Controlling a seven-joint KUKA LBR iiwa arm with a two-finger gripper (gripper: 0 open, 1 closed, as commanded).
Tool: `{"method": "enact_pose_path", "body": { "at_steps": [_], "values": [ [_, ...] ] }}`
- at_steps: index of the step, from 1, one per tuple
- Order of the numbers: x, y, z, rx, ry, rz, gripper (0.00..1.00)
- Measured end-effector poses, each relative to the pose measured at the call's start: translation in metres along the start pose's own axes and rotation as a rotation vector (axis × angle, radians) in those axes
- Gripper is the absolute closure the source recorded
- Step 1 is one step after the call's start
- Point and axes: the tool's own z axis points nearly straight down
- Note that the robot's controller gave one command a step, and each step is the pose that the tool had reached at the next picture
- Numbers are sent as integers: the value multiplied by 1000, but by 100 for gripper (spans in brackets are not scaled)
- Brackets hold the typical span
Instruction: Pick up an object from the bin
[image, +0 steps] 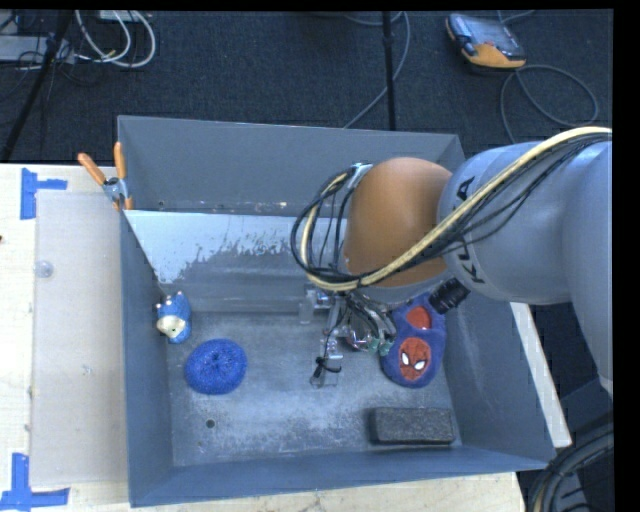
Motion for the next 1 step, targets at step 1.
{"method": "enact_pose_path", "body": {
  "at_steps": [1],
  "values": [
    [-2, 0, -4, -1, -8, 2, 0]
  ]
}}
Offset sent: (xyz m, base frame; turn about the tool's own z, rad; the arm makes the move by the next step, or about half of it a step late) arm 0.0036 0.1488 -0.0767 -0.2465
